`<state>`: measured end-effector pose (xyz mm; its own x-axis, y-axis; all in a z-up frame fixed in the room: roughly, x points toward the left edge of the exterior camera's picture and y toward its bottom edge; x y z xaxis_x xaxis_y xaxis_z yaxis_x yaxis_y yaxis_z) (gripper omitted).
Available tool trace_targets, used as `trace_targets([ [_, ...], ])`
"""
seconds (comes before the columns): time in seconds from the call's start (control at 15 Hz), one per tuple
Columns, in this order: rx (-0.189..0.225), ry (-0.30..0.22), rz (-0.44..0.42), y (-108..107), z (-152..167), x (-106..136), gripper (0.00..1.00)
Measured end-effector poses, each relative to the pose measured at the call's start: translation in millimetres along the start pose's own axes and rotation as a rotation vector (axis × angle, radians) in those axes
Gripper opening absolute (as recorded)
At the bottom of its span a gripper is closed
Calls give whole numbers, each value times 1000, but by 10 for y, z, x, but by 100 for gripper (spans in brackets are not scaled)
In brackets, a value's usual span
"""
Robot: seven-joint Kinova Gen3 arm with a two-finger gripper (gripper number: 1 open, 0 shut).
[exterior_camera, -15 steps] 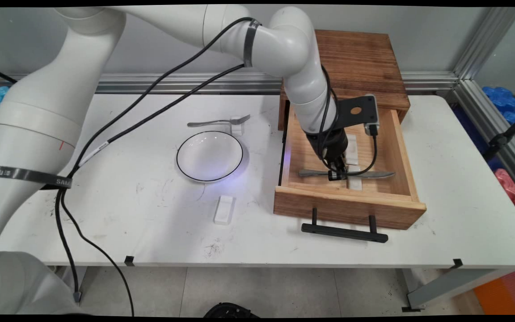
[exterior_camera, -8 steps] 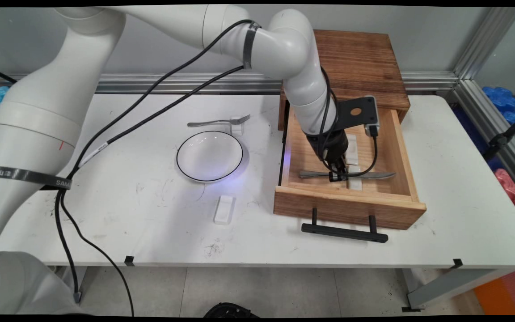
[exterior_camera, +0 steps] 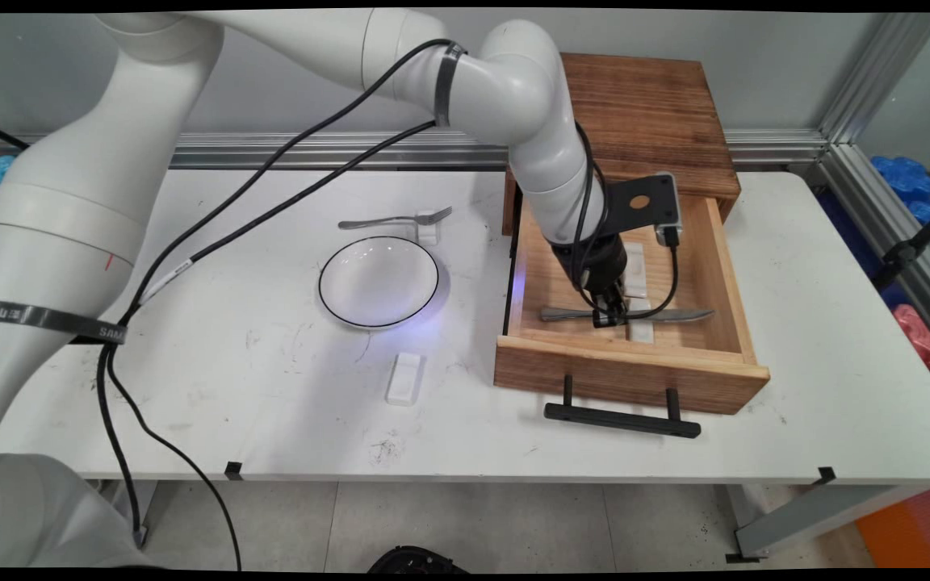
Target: Place the picked object into the drawer
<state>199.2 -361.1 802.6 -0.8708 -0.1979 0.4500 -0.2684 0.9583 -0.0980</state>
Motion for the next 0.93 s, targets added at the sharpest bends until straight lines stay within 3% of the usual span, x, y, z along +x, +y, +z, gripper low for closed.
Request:
trace_targets([
  [0.4,-1,8,1,6,16,-30,0],
  [0.47,-1,11,0,5,18,-33,100],
  [0.93,12,30,-4,-26,3,-34,100],
])
